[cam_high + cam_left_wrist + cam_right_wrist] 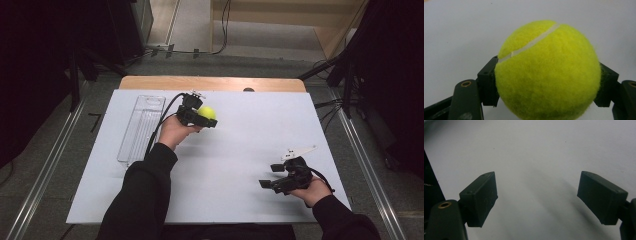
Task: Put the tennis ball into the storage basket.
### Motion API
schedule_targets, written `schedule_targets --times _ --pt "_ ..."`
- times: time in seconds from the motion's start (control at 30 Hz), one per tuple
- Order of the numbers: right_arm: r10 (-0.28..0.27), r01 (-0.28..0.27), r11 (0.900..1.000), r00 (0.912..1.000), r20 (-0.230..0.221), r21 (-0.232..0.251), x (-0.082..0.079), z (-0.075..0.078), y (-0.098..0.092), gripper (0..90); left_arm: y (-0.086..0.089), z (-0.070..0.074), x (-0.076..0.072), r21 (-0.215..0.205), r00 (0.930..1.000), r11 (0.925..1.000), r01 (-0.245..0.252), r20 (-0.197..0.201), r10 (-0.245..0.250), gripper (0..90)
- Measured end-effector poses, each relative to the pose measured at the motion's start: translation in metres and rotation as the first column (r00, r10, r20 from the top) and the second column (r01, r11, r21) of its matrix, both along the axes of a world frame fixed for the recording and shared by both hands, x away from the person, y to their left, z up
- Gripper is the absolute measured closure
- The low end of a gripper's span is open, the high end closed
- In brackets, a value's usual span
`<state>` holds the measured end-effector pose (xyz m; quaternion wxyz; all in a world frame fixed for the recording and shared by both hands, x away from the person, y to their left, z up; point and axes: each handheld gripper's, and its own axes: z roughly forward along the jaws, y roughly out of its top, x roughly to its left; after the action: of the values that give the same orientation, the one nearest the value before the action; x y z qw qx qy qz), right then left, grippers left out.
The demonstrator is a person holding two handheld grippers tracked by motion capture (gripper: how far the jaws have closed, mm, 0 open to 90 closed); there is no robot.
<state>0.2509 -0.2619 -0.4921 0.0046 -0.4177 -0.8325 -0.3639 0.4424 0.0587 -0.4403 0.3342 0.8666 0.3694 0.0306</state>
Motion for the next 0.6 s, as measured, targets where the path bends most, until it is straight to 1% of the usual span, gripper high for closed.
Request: schedule_targets --times 0.17,0.27,0.3,0.4,0.47,0.6 --pt "-0.004 0.003 1.0 1.0 -0.002 -0.001 0.0 0.0 0.0 14.2 0.003 0.007 -0.008 -0.02 1.0 0.9998 0.007 -0.001 -0.007 26.9" --pt "-0.003 0.003 1.0 1.0 -0.002 -0.001 0.0 0.0 0.0 14.2 0.003 0.009 -0.011 -0.014 0.9999 0.9998 0.017 -0.001 -0.017 26.9" --pt "-0.002 0.002 1.0 1.0 0.0 0.001 0.0 0.0 0.0 14.2 0.003 0.009 -0.013 -0.022 0.9999 0.9997 0.012 -0.002 -0.012 26.9" --pt "-0.003 0.003 1.0 1.0 -0.001 -0.001 0.0 0.0 0.0 14.2 0.002 0.012 -0.015 -0.019 0.9996 0.9994 0.029 -0.001 -0.029 26.9" --pt "0.001 -0.001 1.0 1.0 0.002 0.0 0.0 0.0 0.0 14.2 0.001 0.012 -0.016 -0.027 0.9997 0.9994 0.024 0.0 -0.024 26.9" --pt "0.001 -0.001 1.0 1.0 0.002 0.001 -0.001 0.001 0.0 14.2 0.0 0.013 -0.018 -0.02 0.9995 0.9994 0.03 -0.003 -0.03 26.9"
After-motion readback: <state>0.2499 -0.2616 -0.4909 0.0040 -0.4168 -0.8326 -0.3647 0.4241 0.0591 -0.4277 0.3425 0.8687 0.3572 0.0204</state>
